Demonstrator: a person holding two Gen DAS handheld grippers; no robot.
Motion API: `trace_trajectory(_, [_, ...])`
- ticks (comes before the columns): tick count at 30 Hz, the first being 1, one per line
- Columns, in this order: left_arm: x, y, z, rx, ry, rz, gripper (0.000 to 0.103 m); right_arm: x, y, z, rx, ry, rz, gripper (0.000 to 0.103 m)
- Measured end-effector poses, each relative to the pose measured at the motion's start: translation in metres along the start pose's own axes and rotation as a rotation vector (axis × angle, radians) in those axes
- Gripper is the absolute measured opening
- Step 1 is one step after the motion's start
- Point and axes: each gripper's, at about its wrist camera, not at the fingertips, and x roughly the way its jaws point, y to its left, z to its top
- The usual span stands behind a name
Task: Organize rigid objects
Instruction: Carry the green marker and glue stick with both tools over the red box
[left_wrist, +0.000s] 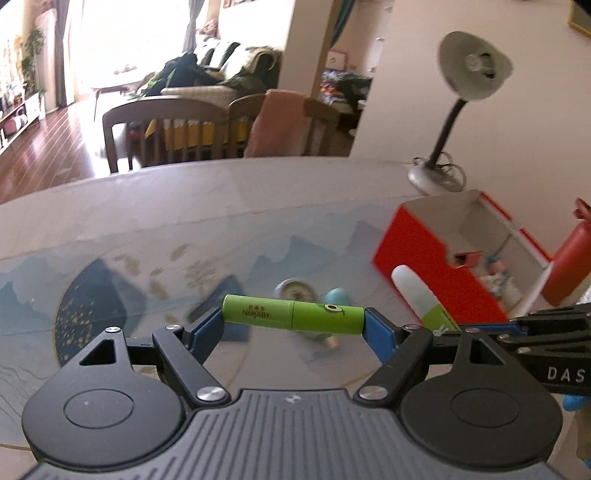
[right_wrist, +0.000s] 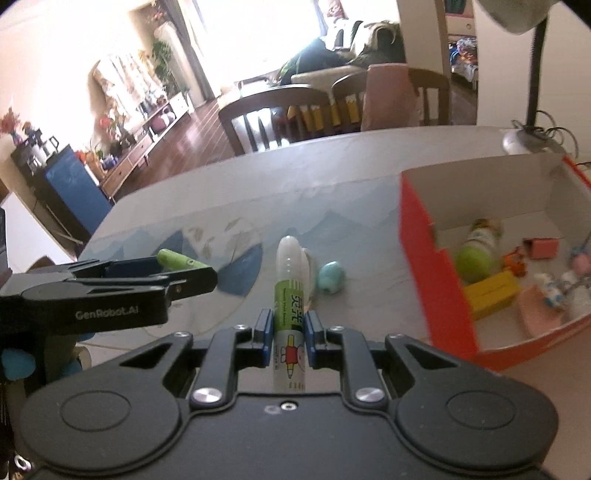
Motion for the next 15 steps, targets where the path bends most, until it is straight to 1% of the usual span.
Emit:
trace_trajectory(5, [-0.009, -0.032, 0.010, 0.029, -0.015, -0.031, 0.082, -0.019, -0.021, 0.005, 0.010, -0.035, -0.007, 0.016])
trace_trajectory(11, [-0.011, -0.067, 0.017, 0.065, -0.036, -0.050, 0.082, -0.036, -0.050, 0.009, 0.004, -0.064, -0.016, 0.016])
trace_trajectory(15, [-0.004, -0.085, 0.016, 0.059, -0.019, -0.047, 0.082, -0.042, -0.072, 0.013, 0.011, -0.075, -0.018, 0.016])
